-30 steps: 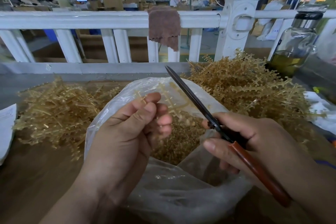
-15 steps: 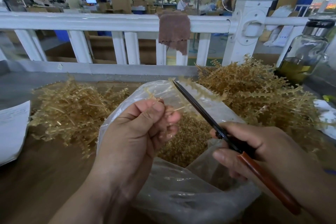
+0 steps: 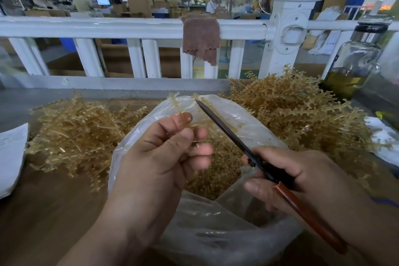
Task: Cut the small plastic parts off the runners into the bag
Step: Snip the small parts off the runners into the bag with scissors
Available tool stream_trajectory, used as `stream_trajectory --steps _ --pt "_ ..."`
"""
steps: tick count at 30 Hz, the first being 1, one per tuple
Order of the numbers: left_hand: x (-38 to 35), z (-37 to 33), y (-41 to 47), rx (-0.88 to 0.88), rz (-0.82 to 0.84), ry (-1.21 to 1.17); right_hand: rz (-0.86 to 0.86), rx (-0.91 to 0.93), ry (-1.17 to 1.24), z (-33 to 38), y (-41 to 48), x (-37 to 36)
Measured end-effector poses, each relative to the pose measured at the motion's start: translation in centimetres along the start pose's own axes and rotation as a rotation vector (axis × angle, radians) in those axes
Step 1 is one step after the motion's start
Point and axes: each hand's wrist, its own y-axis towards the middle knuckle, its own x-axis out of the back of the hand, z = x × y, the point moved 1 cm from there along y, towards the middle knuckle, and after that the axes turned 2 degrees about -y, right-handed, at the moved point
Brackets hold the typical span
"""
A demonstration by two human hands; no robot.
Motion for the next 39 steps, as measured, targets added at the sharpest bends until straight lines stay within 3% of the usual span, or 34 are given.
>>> stream_trajectory --steps 13,19,32,39 --pt "-0.2 -0.7 -0.1 0.125 0.079 -0.212 -0.064 0.066 0.136 0.1 -0.2 0.6" --pt "0.4 -0.4 0.2 0.21 0.097 -0.192 -0.036 0.066 0.14 0.5 -0.3 0.7" --pt "-0.2 -0.4 0.0 -0.011 0.053 -0.08 0.047 0.008 0.055 1.1 -0.4 1.1" --pt "-0.5 -0.3 -0.3 -0.002 0.0 -0.071 0.125 -0.042 0.04 1.4 -0.6 1.4"
